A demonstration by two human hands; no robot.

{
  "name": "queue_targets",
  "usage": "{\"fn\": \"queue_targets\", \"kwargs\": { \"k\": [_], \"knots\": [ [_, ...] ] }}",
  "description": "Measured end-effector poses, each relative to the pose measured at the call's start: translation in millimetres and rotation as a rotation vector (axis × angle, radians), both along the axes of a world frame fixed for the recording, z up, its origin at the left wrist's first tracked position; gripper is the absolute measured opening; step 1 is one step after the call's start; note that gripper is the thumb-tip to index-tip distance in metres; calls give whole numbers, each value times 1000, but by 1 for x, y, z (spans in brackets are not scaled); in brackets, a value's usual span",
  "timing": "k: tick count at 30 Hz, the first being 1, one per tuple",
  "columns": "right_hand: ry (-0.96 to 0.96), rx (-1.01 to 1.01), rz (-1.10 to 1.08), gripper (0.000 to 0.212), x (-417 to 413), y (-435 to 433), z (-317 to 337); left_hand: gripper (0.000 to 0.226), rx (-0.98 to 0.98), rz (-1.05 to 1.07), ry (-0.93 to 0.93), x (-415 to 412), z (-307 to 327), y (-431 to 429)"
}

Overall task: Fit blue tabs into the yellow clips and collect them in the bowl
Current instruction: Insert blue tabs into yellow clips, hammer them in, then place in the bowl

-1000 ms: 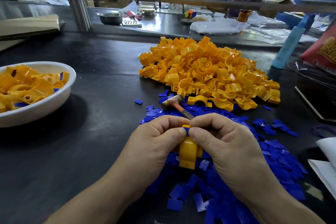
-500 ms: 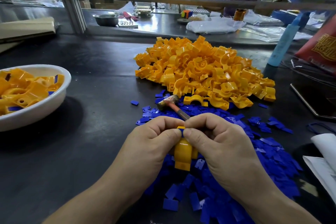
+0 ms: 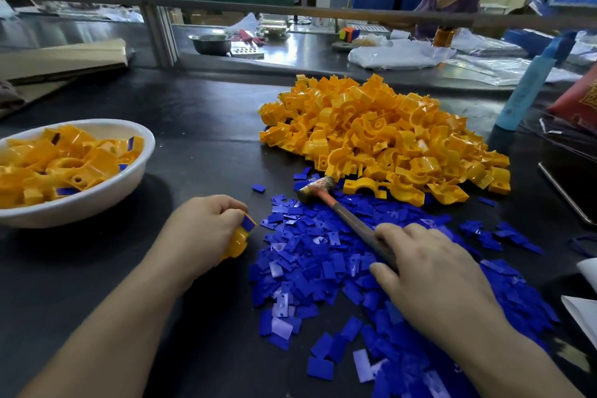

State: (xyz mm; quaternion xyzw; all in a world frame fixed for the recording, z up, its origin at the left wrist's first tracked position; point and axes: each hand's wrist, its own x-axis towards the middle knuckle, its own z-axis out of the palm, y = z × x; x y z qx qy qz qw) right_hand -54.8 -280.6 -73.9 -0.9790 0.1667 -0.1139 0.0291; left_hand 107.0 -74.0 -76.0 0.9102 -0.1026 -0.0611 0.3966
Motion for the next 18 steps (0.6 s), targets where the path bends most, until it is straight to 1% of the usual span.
{"fn": "queue_targets", "kwargs": {
  "k": [2, 4, 5, 7, 8, 9, 11, 13, 14, 16, 18],
  "knots": [
    [-14, -18, -6, 31, 0, 0, 0, 23, 160, -30, -83, 3, -3, 1],
    [-33, -35, -4, 27, 0, 0, 0, 25, 237, -38, -125, 6, -3, 3],
    [-42, -37, 3, 26, 0, -1, 0, 31, 277, -30, -120, 7, -2, 5],
    [-59, 14, 10, 24, -1, -5, 1, 55, 396, -1, -72, 9, 2, 10],
    [-75, 82, 8, 22, -1, -5, 4, 65, 473, 12, -58, 8, 4, 12],
    [-98, 179, 3, 19, -2, -4, 8, 68, 545, 14, -62, 5, 6, 13],
    [-161, 423, 15, 17, -3, 2, 19, 61, 638, -12, -113, 0, 6, 11],
    [-190, 663, 67, 21, -3, 12, 29, 47, 686, -57, -174, -4, 3, 7],
    [-177, 735, 94, 22, -4, 16, 31, 40, 695, -74, -202, -4, 2, 6],
    [-108, 757, 148, 18, -6, 22, 30, 33, 690, -91, -233, -3, 0, 5],
    [-28, 673, 186, 11, -6, 24, 26, 32, 705, -106, -245, -3, -1, 6]
  ]
}}
